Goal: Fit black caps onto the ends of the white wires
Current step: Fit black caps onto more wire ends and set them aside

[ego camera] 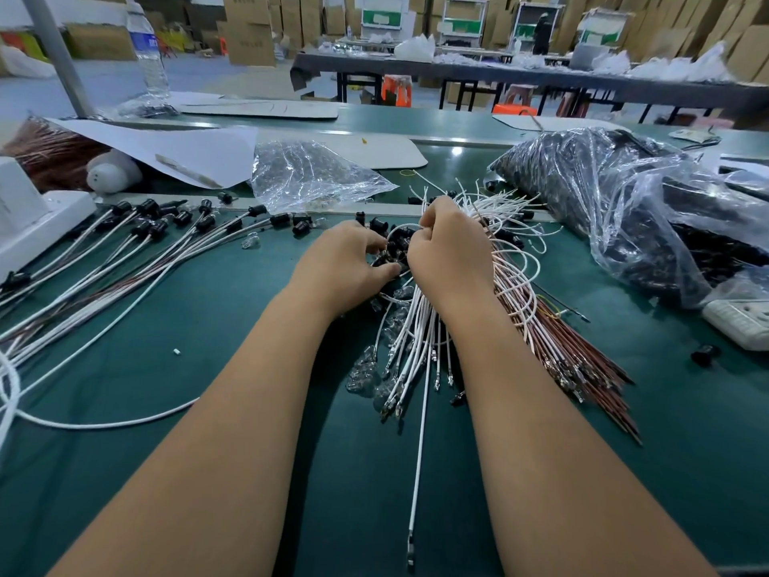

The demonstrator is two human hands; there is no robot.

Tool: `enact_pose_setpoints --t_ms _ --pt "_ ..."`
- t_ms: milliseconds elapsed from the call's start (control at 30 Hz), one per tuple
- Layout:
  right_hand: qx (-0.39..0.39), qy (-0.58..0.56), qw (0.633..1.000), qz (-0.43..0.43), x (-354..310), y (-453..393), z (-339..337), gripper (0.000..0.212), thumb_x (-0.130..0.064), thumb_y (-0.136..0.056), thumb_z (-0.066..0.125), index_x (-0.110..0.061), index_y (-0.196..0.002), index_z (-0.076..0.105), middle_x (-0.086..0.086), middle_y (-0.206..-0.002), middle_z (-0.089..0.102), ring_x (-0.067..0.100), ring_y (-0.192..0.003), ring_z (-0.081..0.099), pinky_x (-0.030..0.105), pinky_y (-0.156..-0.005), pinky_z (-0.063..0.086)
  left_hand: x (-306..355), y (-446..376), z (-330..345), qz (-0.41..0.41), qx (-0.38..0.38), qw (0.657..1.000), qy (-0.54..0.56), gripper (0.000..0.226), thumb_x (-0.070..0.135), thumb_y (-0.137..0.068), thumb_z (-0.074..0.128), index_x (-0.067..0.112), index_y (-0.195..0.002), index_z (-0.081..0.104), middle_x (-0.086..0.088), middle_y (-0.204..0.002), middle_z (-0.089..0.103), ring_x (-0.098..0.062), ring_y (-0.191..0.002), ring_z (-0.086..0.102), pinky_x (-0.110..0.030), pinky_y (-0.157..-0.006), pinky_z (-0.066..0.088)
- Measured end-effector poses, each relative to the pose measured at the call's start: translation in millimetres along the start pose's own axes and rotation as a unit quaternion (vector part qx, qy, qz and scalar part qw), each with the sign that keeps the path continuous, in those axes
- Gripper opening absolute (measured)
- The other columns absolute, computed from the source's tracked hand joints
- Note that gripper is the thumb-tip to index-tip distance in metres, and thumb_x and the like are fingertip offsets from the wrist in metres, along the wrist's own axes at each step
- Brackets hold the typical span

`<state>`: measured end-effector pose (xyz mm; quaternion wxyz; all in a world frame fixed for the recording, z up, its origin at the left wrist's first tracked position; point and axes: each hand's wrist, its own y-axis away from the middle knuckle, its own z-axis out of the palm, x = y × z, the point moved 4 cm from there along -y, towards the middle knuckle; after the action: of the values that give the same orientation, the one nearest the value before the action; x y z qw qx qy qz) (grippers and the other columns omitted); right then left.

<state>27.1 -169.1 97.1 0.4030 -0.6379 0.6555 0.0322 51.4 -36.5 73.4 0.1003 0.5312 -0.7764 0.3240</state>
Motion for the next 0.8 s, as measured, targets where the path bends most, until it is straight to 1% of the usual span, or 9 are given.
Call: enact_pose_setpoints --t_ms 33,100,200,267,367,500,633,700,800 --pt "0.003 -0.02 1.0 0.01 0.7 0.0 -0.1 0.013 -0.004 -0.086 0.045 -0.012 -0.092 0.054 -0.005 -0.069 0.046 0.023 -0.074 0.049 0.029 -0.061 0.03 -1.1 0.0 -0.1 -0.005 -0.003 1.0 0.008 0.035 0.037 -0.081 0.072 0.017 -0.109 0.071 0.0 -0.104 0.062 -0.014 -0.09 0.054 -0.026 -0.081 0.042" --pt "0.016 -0.049 0.998 0.034 2.1 -0.2 -1.1 0.018 -0.006 -0.087 0.044 -0.016 -0.092 0.058 -0.004 -0.073 0.05 0.022 -0.077 0.049 0.03 -0.059 0.029 -3.0 0.4 -0.9 -0.011 -0.007 1.0 0.016 0.028 0.037 -0.08 0.074 0.019 -0.102 0.074 0.002 -0.1 0.068 -0.013 -0.09 0.058 -0.027 -0.08 0.045" --pt "0.04 -0.085 0.994 0.062 4.1 -0.9 -2.9 0.023 -0.01 -0.088 0.045 -0.021 -0.092 0.065 -0.006 -0.072 0.054 0.021 -0.072 0.052 0.027 -0.052 0.031 -3.2 1.8 -2.2 -0.006 -0.012 0.999 0.03 0.023 0.034 -0.078 0.077 0.02 -0.095 0.076 0.005 -0.093 0.072 -0.01 -0.086 0.06 -0.027 -0.079 0.047" --pt "0.044 -0.113 0.991 0.064 4.8 -0.7 -2.2 0.018 -0.017 -0.089 0.05 -0.024 -0.09 0.066 -0.008 -0.067 0.055 0.018 -0.066 0.053 0.028 -0.053 0.034 -2.5 2.9 -3.1 -0.007 0.001 0.999 0.053 0.018 0.03 -0.076 0.079 0.02 -0.09 0.075 0.005 -0.085 0.071 -0.011 -0.082 0.061 -0.025 -0.076 0.047" --pt "0.035 -0.154 0.987 0.04 3.8 0.1 0.3 0.008 -0.024 -0.091 0.059 -0.024 -0.086 0.066 -0.011 -0.063 0.054 0.013 -0.061 0.051 0.027 -0.055 0.037 -2.5 4.2 -7.7 -0.029 0.053 0.989 0.136 0.014 0.022 -0.076 0.08 0.015 -0.087 0.074 0.002 -0.078 0.071 -0.011 -0.074 0.065 -0.023 -0.072 0.049" --pt "0.051 -0.219 0.973 0.045 4.0 -2.0 1.8 0.009 -0.018 -0.093 0.058 -0.022 -0.084 0.059 -0.01 -0.071 0.057 0.003 -0.062 0.052 0.019 -0.056 0.039 -7.9 4.6 -16.2 -0.072 0.123 0.961 0.237 0.01 0.016 -0.077 0.079 0.02 -0.082 0.072 0.005 -0.074 0.071 -0.012 -0.07 0.068 -0.02 -0.07 0.054" --pt "0.039 -0.271 0.961 0.04 0.9 -1.9 7.2 0.012 -0.011 -0.093 0.057 -0.02 -0.084 0.057 -0.007 -0.073 0.056 0.004 -0.065 0.051 0.012 -0.059 0.039 -14.3 3.7 -16.2 -0.108 0.134 0.946 0.273 0.021 0.011 -0.073 0.081 0.015 -0.09 0.069 0.0 -0.081 0.071 -0.015 -0.077 0.069 -0.02 -0.073 0.055" --pt "0.029 -0.268 0.963 0.019 -2.1 -0.9 9.0 0.015 -0.01 -0.092 0.058 -0.021 -0.081 0.057 -0.008 -0.07 0.056 0.003 -0.063 0.051 0.013 -0.059 0.041 -14.7 4.0 -16.4 -0.116 0.138 0.942 0.283 0.022 0.009 -0.071 0.082 0.015 -0.088 0.069 -0.002 -0.079 0.07 -0.016 -0.076 0.068 -0.021 -0.072 0.056" --pt "0.018 -0.256 0.966 -0.006 -4.2 -0.2 9.5 0.015 -0.012 -0.089 0.061 -0.022 -0.078 0.059 -0.011 -0.066 0.057 0.001 -0.059 0.052 0.017 -0.059 0.043 -12.0 5.7 -18.3 -0.106 0.14 0.942 0.285 0.018 0.011 -0.072 0.082 0.013 -0.086 0.072 -0.004 -0.077 0.071 -0.018 -0.072 0.067 -0.03 -0.073 0.058"
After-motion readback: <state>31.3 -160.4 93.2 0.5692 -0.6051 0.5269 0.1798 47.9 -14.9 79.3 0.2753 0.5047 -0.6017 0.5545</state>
